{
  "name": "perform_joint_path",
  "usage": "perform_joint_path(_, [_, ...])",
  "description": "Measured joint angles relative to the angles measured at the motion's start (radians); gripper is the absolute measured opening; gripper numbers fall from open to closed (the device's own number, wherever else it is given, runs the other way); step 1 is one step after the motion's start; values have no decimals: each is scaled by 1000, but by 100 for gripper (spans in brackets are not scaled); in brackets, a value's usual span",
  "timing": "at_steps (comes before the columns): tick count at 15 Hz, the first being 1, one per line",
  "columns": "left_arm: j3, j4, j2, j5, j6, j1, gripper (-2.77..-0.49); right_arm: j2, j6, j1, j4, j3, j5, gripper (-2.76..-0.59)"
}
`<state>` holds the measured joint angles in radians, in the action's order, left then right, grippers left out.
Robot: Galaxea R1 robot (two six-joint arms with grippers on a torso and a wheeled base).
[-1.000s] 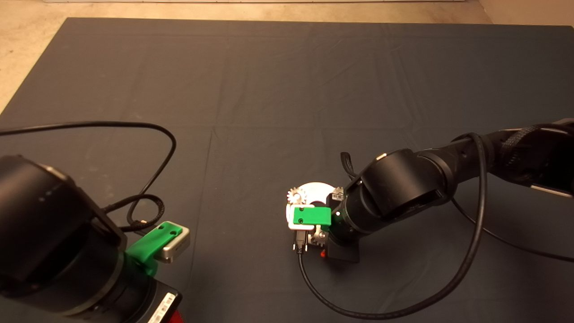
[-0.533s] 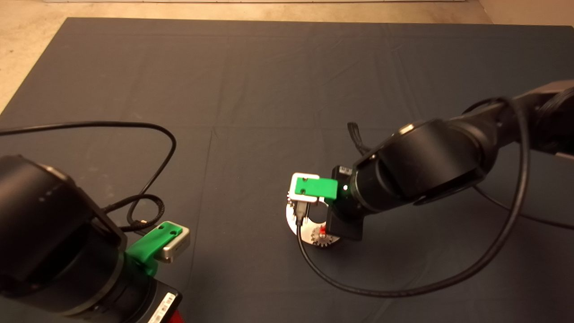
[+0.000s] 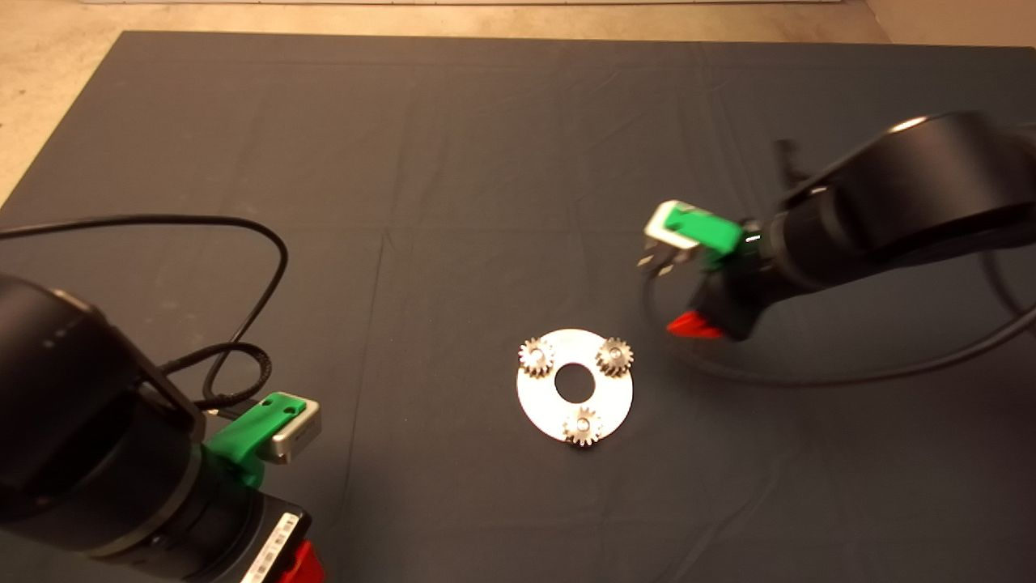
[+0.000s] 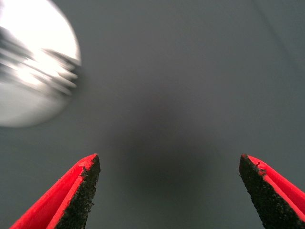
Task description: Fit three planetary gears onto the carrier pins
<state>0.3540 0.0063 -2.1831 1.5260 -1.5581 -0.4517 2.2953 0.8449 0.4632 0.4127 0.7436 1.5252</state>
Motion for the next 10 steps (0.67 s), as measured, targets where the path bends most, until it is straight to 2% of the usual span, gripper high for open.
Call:
perform_joint_path(1, [2,0,19,0,0,0,-95,-97,21,0,-32,0,9,-117])
perform_joint_path(2, [6,1,43,0,5,0,-93,-205,47,-1,-76,-9,15,-110])
perform_joint_path(3, [7,0,68,0,12,0,-92,-287,74,-3,-107,-34,16,-106])
perform_joint_path(4, [7,0,87,1,17,0,-81,-355,109,-12,-138,-74,21,-102])
perform_joint_path(5, [7,0,98,0,23,0,-77,-402,152,-27,-169,-129,17,-97])
perform_joint_path(7, [6,0,109,0,28,0,-72,-500,290,-60,-216,-230,-4,-93])
perform_joint_path(8, [6,-1,117,1,30,0,-65,-576,348,-65,-236,-268,-3,-81])
perform_joint_path(9, [5,0,120,1,30,0,-64,-638,386,-67,-259,-289,6,-79])
perform_joint_path(10, [4,0,118,0,33,0,-64,-677,405,-73,-287,-304,16,-79])
